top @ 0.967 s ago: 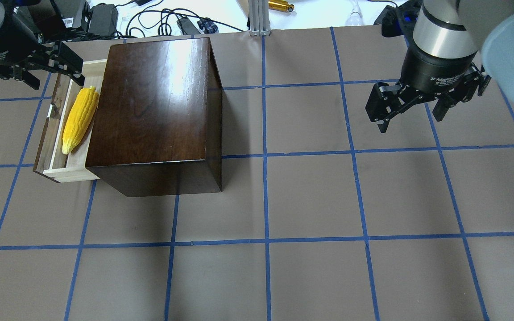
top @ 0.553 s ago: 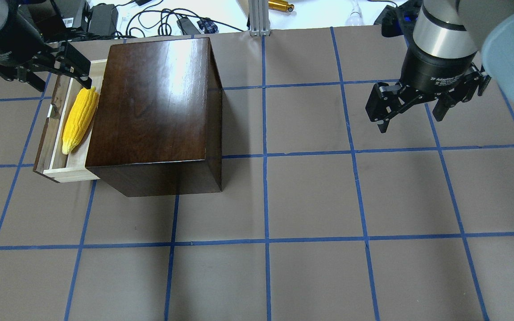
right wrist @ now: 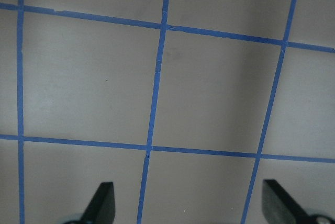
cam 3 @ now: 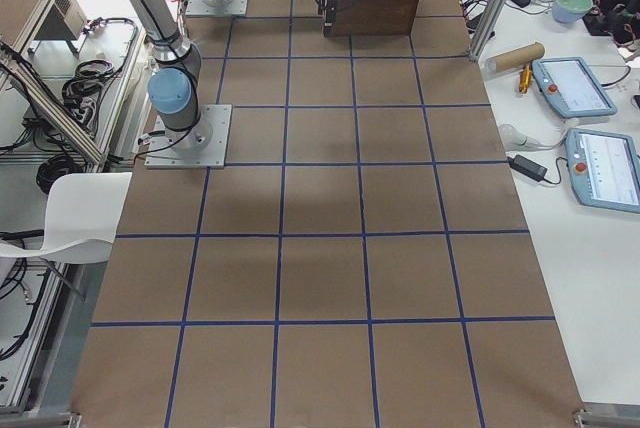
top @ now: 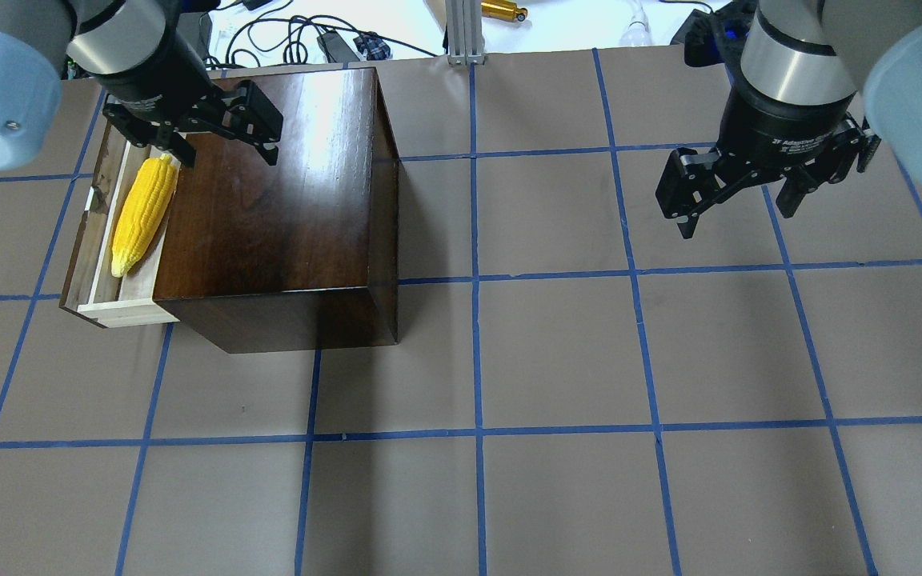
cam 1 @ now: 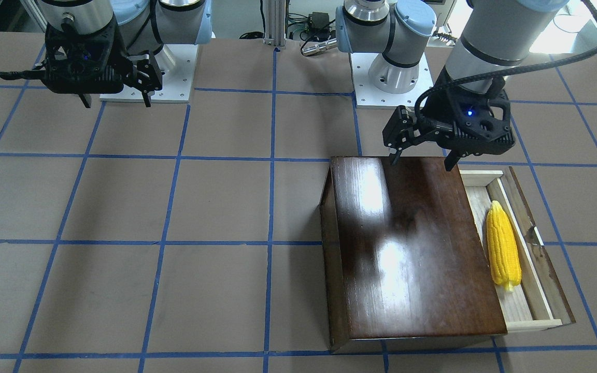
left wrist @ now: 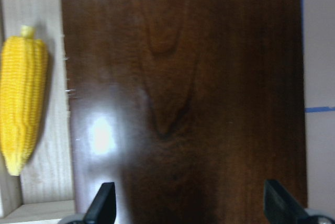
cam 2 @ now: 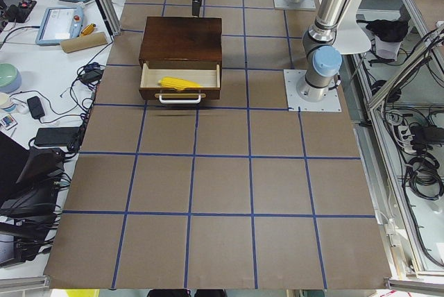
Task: Open drawer and put corn inside
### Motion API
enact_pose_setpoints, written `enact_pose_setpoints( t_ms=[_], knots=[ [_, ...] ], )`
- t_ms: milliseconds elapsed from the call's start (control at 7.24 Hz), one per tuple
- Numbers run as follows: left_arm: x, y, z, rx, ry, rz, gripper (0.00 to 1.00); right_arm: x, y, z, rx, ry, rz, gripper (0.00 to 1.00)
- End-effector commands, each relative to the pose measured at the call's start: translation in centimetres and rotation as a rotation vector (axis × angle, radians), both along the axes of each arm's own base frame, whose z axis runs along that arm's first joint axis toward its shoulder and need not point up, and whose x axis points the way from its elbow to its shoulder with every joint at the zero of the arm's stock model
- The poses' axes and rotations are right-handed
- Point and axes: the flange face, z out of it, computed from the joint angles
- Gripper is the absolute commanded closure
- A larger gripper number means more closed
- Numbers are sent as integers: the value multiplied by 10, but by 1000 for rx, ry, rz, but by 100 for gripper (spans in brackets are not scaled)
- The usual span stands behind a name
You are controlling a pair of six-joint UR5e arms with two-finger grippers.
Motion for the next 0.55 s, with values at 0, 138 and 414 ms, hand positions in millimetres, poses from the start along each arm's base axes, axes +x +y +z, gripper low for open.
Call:
enact_pose_setpoints(
  t_ms=[0, 138, 414],
  knots=[
    [-7, 2, 0, 0, -7, -6, 0, 0, 0, -1, 1, 0, 0, 0],
    [-8, 5, 2, 0, -19, -8, 0, 0, 0, -1, 1, 0, 0, 0],
    [-8, 14, 8, -3, -22, -10, 0, 0, 0, 0, 0, 0, 0, 0]
  ],
)
